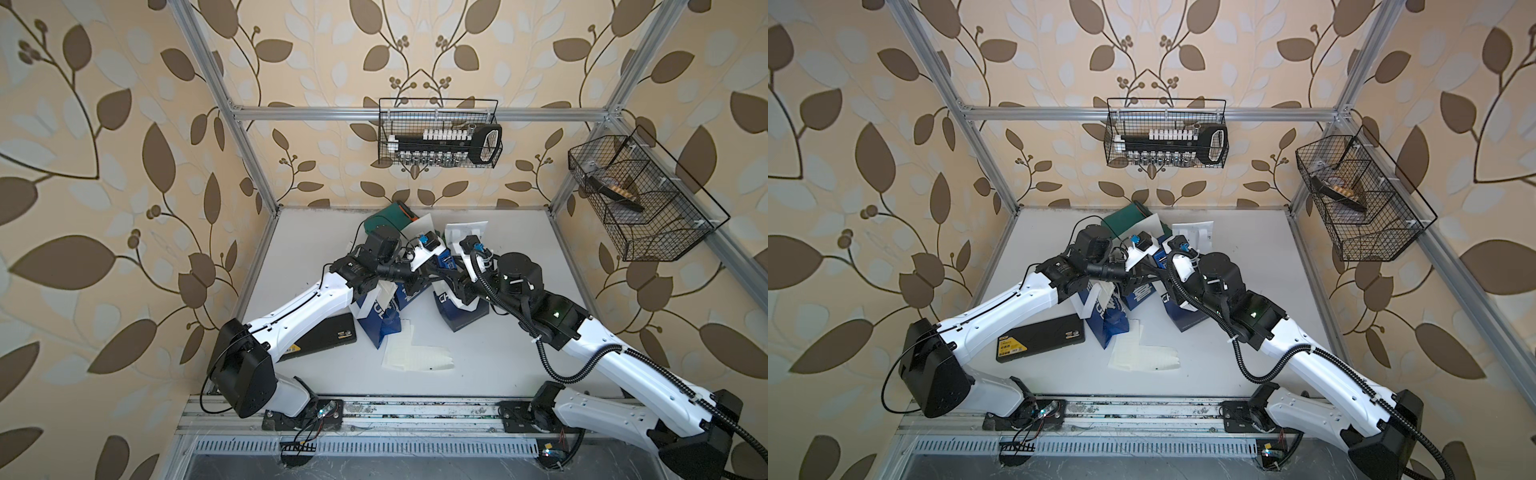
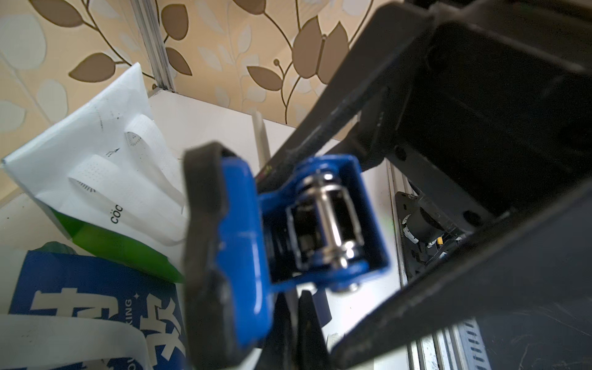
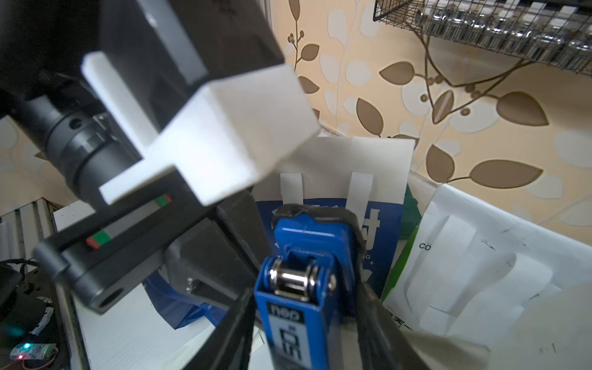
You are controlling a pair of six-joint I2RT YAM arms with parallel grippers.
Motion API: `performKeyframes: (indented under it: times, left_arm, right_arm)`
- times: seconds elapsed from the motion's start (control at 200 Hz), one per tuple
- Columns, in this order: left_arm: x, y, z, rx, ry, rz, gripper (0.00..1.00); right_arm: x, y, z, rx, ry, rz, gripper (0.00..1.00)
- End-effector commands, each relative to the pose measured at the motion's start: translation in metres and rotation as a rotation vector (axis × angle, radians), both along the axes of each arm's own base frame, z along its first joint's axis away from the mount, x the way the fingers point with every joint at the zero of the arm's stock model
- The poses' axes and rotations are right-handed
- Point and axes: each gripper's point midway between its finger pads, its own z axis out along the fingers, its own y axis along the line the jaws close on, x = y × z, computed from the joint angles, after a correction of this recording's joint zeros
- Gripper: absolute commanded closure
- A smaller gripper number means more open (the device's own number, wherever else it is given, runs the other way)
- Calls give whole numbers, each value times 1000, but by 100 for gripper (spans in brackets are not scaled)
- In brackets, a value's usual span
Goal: Staple the receipts to the bags
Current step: Pick up the stapler from the takeout bag, then place the takeout bag at the center of the board.
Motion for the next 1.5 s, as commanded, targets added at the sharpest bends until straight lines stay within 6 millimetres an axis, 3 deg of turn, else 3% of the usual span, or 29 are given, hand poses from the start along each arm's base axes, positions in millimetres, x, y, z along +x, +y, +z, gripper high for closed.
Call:
performKeyframes:
  times: [0.0, 0.17, 0.225, 0.37, 0.485, 0.585, 0.68, 0.83, 0.845, 1.045, 1.2, 1.33, 1.355, 1.365, 1.43, 1.47, 1.5]
  left_arm:
    - [-5, -8, 74, -171, -187, -46, 100]
    - [-8, -4, 73, -167, -198, -43, 100]
    - [-8, -4, 73, -168, -194, -40, 100]
    - [-8, -3, 71, -168, -186, -30, 100]
    - [-6, -5, 67, -155, -177, -27, 100]
    - [-4, -5, 63, -148, -162, -25, 100]
    - [-4, -7, 57, -138, -145, -26, 100]
    - [0, -15, 59, -154, -127, -37, 100]
    - [5, -20, 49, -139, -107, -40, 100]
    - [26, -72, 29, -111, -127, -56, 100]
    - [75, -115, 7, -68, -231, 103, 100]
    - [97, -140, 5, -116, -277, 169, 100]
    - [101, -142, 6, -133, -262, 190, 95]
    - [103, -143, 6, -139, -257, 198, 88]
    - [109, -146, 11, -171, -235, 220, 23]
    - [108, -148, 16, -196, -215, 219, 4]
    - [108, -149, 22, -212, -202, 222, 1]
  right_arm:
    - [7, -10, -10, -19, 9, -85, 60]
    - [16, -27, -11, -50, -13, -173, 63]
    - [19, -31, -14, -42, 0, -189, 69]
    - [27, -45, -10, 47, 38, -229, 98]
    - [35, -66, 7, 94, 1, -294, 100]
    - [47, -102, 23, 73, -34, -437, 100]
    - [54, -148, 34, 48, -64, -638, 100]
    - [40, -214, 28, -66, -62, -957, 100]
    - [38, -218, 25, -80, -58, -976, 100]
    - [2, -264, -12, -96, 27, -1154, 100]
    - [-20, -280, -22, -98, 51, -1196, 100]
    - [-28, -283, -26, -107, 59, -1187, 100]
    - [-28, -282, -27, -110, 63, -1178, 100]
    - [-28, -282, -28, -111, 65, -1176, 100]
    - [-29, -281, -31, -107, 76, -1167, 100]
    - [-29, -280, -34, -107, 82, -1157, 100]
    - [-29, -279, -35, -106, 84, -1153, 100]
